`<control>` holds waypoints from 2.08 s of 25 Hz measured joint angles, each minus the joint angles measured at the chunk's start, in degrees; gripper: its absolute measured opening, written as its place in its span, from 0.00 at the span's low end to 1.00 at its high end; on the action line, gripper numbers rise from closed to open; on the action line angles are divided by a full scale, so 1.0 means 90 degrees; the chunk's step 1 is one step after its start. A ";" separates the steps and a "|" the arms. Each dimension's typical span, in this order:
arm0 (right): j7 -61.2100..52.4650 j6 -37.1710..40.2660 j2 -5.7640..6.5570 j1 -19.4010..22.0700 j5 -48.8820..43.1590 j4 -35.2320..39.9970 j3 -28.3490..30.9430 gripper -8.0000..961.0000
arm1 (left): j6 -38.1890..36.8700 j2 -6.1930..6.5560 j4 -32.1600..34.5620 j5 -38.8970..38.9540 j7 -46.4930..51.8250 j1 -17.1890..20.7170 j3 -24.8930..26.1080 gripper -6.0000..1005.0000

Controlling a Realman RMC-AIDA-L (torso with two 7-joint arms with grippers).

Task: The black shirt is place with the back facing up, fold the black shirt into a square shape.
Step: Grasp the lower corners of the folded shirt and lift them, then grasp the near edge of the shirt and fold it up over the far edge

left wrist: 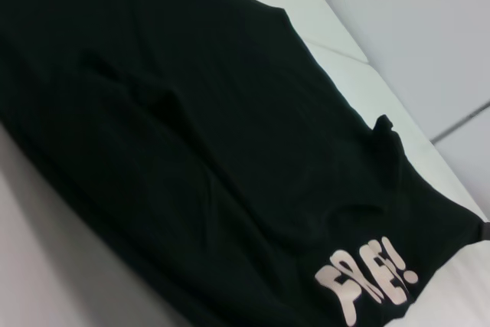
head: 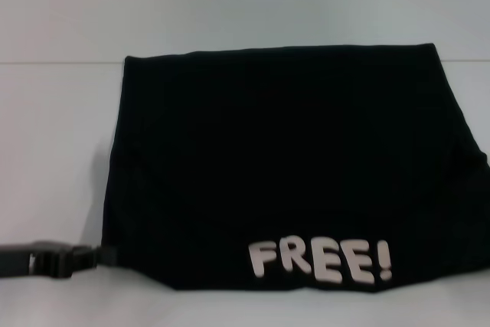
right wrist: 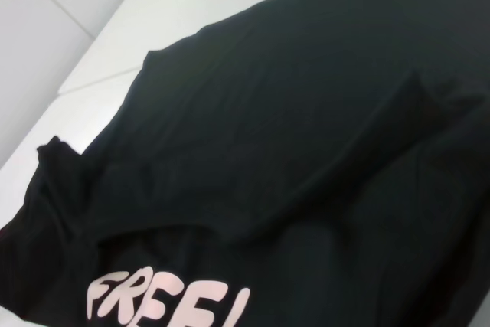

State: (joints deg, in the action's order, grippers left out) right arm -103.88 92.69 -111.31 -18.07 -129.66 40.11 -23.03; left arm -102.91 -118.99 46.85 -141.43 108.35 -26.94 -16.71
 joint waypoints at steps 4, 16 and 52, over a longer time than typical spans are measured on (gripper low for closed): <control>0.0457 0.0234 0.0066 0.0400 -0.0020 -0.0050 0.0193 0.05 | -0.0434 -0.0027 0.0016 -0.0364 -0.0161 0.0164 0.0165 0.03; 0.0903 0.0678 0.0114 0.1025 -0.0673 -0.0071 0.0890 0.05 | -0.1136 -0.0172 0.0020 -0.0596 -0.0468 0.0542 0.0234 0.03; -0.0270 -0.4718 0.0320 -0.2900 -0.0725 -0.1769 0.0469 0.05 | 0.5623 0.0587 -0.2185 -0.0403 0.0695 -0.2882 0.0111 0.04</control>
State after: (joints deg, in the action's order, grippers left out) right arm -106.31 50.23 -108.43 -44.17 -136.19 24.19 -18.81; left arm -52.30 -113.70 27.18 -145.05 114.61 -52.88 -15.71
